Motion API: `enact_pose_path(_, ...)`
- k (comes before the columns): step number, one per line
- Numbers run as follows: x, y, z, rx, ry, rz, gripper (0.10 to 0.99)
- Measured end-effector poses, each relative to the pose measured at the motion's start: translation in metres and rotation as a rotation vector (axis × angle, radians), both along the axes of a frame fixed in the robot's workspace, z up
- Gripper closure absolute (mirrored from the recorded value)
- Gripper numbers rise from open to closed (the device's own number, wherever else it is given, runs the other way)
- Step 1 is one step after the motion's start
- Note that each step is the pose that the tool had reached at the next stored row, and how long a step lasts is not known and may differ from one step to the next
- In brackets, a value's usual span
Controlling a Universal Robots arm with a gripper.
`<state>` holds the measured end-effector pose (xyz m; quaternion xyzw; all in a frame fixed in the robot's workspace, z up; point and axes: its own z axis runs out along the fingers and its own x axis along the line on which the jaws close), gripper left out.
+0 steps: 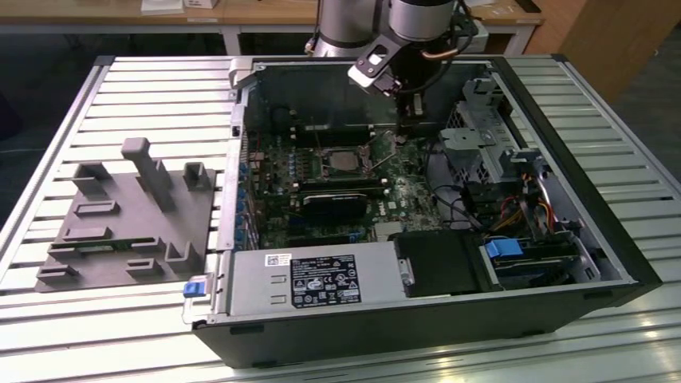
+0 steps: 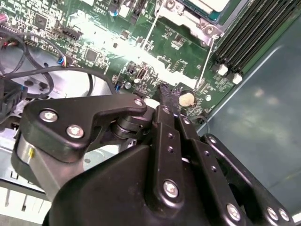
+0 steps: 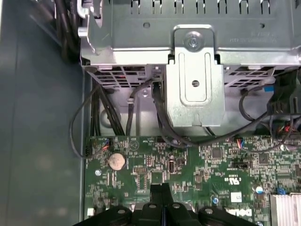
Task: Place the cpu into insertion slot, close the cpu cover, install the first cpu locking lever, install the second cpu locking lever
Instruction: 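Close the cpu cover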
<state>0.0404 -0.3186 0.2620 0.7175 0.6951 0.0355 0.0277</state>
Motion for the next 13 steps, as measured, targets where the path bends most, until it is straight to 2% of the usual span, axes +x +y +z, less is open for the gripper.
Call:
enact_pose_path(9, 0.0062, 0.0000, -0.0112, 0.000, 0.0006, 0.000, 0.984)
enact_pose_path(13, 0.0074, 0.0000, -0.0169, 0.000, 0.0026, 0.000, 0.984)
